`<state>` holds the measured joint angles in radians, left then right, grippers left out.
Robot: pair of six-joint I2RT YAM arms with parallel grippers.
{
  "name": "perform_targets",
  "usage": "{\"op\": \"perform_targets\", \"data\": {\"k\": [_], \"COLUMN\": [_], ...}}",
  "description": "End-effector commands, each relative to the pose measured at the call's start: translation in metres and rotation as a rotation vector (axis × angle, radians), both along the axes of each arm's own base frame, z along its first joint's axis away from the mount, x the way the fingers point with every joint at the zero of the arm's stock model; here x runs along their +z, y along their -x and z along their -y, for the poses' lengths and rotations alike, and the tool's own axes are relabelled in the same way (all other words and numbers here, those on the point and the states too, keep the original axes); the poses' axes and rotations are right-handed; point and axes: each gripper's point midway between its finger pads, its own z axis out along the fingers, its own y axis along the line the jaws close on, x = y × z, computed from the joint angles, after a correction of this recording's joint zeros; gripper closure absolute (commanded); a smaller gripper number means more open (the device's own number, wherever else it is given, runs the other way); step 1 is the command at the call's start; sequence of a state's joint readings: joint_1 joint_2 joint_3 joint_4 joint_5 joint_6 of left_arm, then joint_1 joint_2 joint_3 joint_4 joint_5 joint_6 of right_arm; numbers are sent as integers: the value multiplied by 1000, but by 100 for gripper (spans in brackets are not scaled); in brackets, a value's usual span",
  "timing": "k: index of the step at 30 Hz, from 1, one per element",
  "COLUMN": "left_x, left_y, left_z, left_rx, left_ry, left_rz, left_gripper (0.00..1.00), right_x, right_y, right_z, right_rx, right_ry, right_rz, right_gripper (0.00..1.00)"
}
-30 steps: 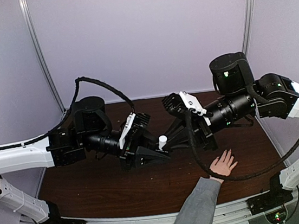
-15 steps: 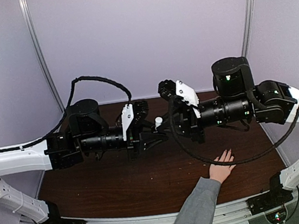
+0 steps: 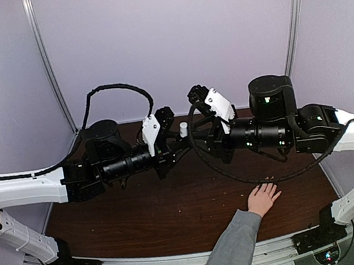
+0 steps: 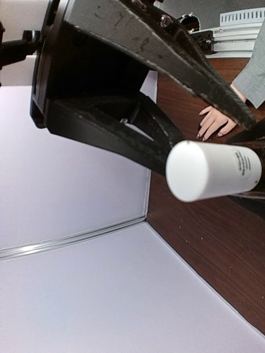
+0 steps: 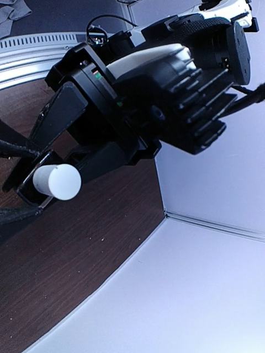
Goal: Paint the nails
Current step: Screw the nail polish bottle cap onto the nail polish bottle, then pass from the left arm to the right, then set down the nail polish bottle at the center of the board.
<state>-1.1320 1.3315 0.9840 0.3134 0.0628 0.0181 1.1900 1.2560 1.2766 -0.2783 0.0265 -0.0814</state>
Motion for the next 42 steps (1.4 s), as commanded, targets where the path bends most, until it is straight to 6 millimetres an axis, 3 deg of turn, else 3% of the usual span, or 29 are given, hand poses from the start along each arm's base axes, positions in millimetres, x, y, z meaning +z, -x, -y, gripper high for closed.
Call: {"op": "perform_targets", "data": {"k": [1,4,7,20,28,31,32,35,39,40,42], "left_x": [22,21,19,12,3,0,0,0,0,0,-2], "left_y": [-7,-7,-6,-10,-14,-14,-14,-13,-20,-20,-20], "left_z": [-4,-2,0,5,7,6,6,3,-6,-8,-12], "left_rx": [42,35,28,34,51,52,51,53,97,100,100], "left_ry": [84,78,71,40,7,5,5,14,22,23,16], "left_rz": [22,20,17,7,-5,-11,-12,-9,-47,-51,-70], "left_gripper": [100,100,100,100,100,100,93,57,32,18,4], "right_x": [10,11,12,11,8,7,6,6,5,4,2], "right_y": [-9,-12,-14,-15,-21,-26,-29,-36,-49,-52,-61], "right_z": [8,9,8,-5,-2,1,3,10,22,25,30], "right_rx": [-75,-97,-105,-89,-123,-153,-165,-197,-232,-242,-259], "right_ry": [-33,-40,-52,-58,-52,-46,-46,-61,-83,-84,-90], "right_rz": [16,13,6,-10,-2,4,5,4,1,-2,-10], "right_gripper": [69,60,58,65,94,100,100,100,100,100,100]}}
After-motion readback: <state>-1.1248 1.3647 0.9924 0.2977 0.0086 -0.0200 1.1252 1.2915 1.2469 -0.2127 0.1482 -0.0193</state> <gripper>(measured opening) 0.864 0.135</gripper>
